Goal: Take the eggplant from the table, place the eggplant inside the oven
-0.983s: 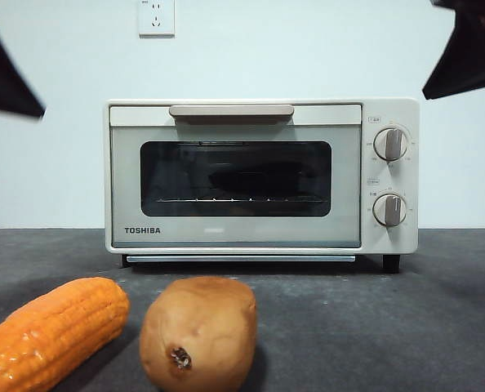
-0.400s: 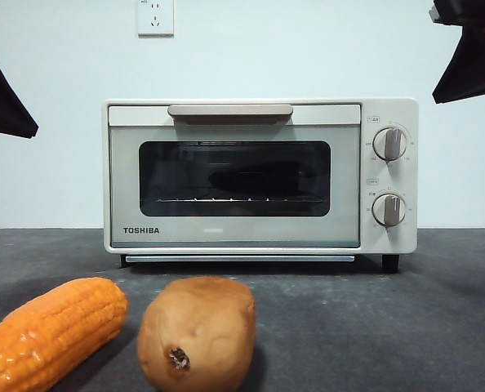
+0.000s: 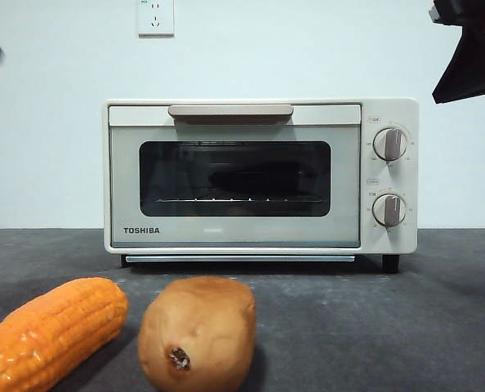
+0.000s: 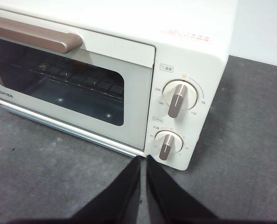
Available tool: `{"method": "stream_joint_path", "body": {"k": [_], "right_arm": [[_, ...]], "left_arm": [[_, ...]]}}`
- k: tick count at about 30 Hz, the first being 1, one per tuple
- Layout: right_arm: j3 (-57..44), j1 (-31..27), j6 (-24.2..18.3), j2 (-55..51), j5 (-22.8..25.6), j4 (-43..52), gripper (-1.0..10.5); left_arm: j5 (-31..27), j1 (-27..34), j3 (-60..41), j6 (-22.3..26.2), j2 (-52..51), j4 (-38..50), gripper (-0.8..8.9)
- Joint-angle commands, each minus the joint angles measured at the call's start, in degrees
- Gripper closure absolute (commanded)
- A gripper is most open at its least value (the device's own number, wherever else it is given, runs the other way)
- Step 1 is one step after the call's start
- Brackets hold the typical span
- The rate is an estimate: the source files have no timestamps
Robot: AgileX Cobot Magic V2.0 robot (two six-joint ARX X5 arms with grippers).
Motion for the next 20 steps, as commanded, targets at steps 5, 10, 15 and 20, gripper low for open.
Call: {"method": "stream_joint_path", "body": {"k": [5,10,15,20], "right_arm": [[0.28,0.28,0.57,0.28,0.24,0.55,9.4],[0.31,0.28,0.57,0.28,0.24,0.55,9.4],[0.28,0.28,0.55,0.28,0.24,0.55,9.4],[0.28,0.28,0.57,0.28,0.24,0.55,9.4]], "left_arm": [[-8.79,9.22,-6.14,5.07,-11.76,4.15,8.10],[-8.94,14.97,-12.96,5.05,-17.77,5.09,8.10],[-8.92,17.46,-18.36,5.03,-22.05,4.33,8.10],[-8.92,19.19,-22.80,5.03,-24.85,4.76,8.10]]}}
